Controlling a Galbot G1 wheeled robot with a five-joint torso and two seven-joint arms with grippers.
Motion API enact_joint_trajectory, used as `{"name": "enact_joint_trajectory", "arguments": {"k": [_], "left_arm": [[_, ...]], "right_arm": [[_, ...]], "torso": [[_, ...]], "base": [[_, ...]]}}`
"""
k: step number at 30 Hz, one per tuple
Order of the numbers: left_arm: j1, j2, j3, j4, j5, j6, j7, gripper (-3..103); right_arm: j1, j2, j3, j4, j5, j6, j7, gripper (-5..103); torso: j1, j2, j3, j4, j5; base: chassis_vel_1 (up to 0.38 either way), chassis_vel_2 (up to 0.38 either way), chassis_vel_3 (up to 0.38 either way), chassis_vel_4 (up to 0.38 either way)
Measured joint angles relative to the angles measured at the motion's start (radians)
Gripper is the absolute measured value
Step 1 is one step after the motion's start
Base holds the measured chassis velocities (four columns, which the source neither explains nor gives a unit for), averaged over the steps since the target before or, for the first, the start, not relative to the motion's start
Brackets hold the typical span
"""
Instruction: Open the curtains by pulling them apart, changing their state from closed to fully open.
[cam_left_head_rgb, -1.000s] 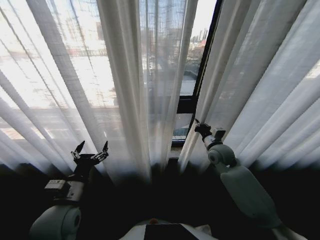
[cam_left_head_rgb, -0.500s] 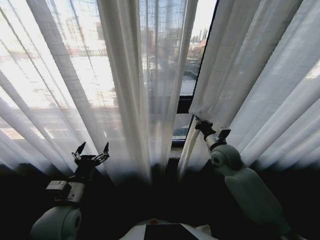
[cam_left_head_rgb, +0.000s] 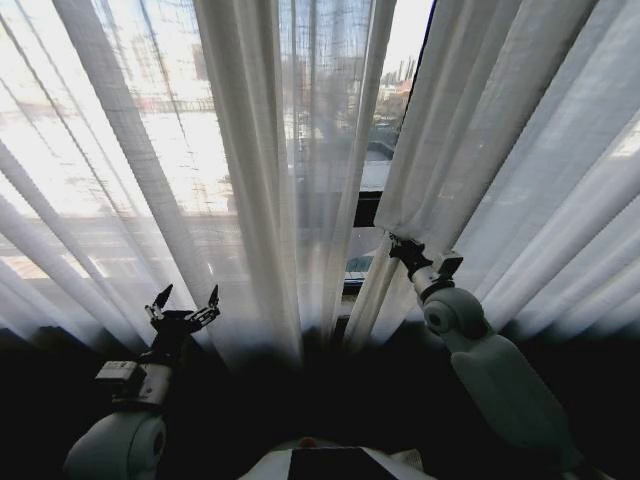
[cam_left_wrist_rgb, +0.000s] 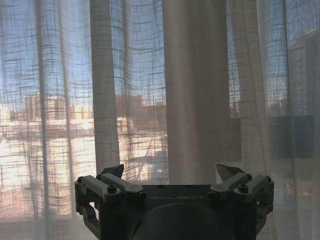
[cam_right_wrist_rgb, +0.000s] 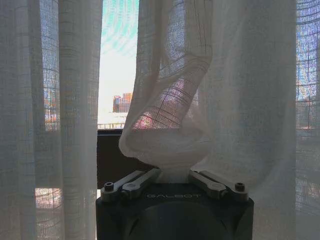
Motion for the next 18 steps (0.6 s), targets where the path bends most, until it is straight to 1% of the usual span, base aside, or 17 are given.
{"name": "enact_joint_trajectory", "arguments": {"k": [5,10,15,18], "left_arm": [[0.002,-0.007,0.0,0.0,0.008,0.0,0.0,100],[0.005,-0.013,0.001,0.0,0.017,0.0,0.0,100],[0.005,-0.014,0.003,0.0,0.023,-0.001,0.0,100],[0.005,-0.014,0.005,0.0,0.026,-0.003,0.001,100]], "right_arm": [[0.0,0.001,0.0,-0.003,0.001,0.0,-0.004,0],[-0.005,0.003,0.0,-0.003,0.002,0.001,-0.011,0],[-0.013,0.009,0.003,-0.004,0.002,0.003,-0.012,0],[-0.014,0.009,0.006,-0.004,0.002,0.004,-0.014,0]], "torso": [[0.0,0.0,0.0,0.0001,-0.0001],[0.0,0.0,0.0,0.0002,-0.0002],[0.0,0.0,0.0,-0.0001,0.0001],[0.0,0.0,0.0,0.0001,0.0004]], "base": [[-0.036,-0.03,0.035,0.035],[-0.126,-0.139,0.127,0.122],[-0.228,-0.206,0.206,0.231],[-0.296,-0.277,0.291,0.271]]}}
